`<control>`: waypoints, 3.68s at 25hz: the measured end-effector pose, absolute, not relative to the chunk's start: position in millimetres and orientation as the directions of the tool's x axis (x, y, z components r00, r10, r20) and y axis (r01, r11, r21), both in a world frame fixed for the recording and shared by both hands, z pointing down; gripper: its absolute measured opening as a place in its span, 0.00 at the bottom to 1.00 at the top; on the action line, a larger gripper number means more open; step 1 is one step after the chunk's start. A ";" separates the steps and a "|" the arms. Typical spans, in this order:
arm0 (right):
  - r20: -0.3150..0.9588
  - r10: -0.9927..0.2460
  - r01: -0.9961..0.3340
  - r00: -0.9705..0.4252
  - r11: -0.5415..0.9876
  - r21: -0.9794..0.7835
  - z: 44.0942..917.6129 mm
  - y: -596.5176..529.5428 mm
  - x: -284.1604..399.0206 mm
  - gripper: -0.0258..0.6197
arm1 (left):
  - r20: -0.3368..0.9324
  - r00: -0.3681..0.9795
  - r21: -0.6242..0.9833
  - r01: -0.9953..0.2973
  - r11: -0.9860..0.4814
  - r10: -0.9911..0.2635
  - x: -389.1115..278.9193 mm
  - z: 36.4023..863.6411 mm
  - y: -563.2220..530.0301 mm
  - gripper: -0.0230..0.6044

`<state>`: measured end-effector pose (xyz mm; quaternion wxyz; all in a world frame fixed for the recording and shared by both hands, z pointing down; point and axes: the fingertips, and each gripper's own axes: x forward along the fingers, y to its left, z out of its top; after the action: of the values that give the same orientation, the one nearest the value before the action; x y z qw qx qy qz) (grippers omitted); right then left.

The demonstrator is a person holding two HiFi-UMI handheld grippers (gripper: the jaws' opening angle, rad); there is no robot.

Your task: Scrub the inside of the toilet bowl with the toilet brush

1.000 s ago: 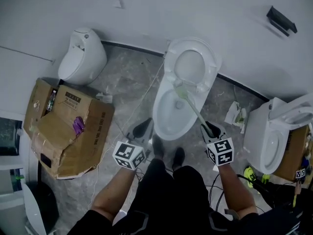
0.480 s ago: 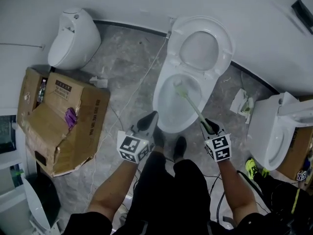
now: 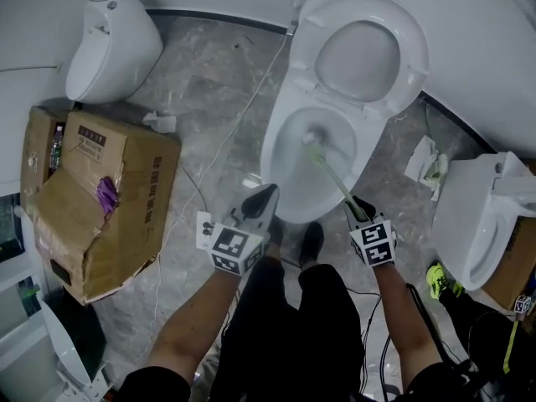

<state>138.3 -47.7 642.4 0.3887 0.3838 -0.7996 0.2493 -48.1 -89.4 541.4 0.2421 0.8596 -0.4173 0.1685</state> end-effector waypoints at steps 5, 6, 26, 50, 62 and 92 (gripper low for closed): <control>0.845 -0.380 -0.813 -0.377 0.573 -0.105 681.1 -50.1 135.0 0.18 | 0.511 0.591 0.294 -0.802 -0.520 -0.623 -50.0 574.2 -90.9 0.05; 0.850 -0.372 -0.813 -0.373 0.572 -0.106 687.2 -50.4 133.9 0.18 | 0.516 0.590 0.299 -0.803 -0.515 -0.621 -51.0 580.1 -91.0 0.05; 0.923 -0.253 -0.835 -0.290 0.538 -0.115 765.2 -67.8 105.5 0.18 | 0.585 0.595 0.358 -0.799 -0.484 -0.551 -67.2 658.6 -104.3 0.05; 0.915 -0.303 -0.854 -0.268 0.514 -0.079 784.5 -131.6 100.5 0.18 | 0.606 0.624 0.337 -0.763 -0.551 -0.493 -60.9 677.9 -147.9 0.05; 0.932 -0.306 -0.881 -0.192 0.472 -0.027 789.6 -149.1 131.3 0.18 | 0.605 0.629 0.334 -0.757 -0.562 -0.488 -47.0 675.3 -143.3 0.05; 0.948 -0.238 -0.885 -0.212 0.459 -0.083 793.5 -82.0 129.3 0.18 | 0.601 0.612 0.352 -0.780 -0.517 -0.514 -45.2 668.1 -92.7 0.05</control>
<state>129.3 -82.0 793.5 0.4844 0.3988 -0.7034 0.3338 -45.2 -92.7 668.1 0.3070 0.8435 -0.3837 0.2166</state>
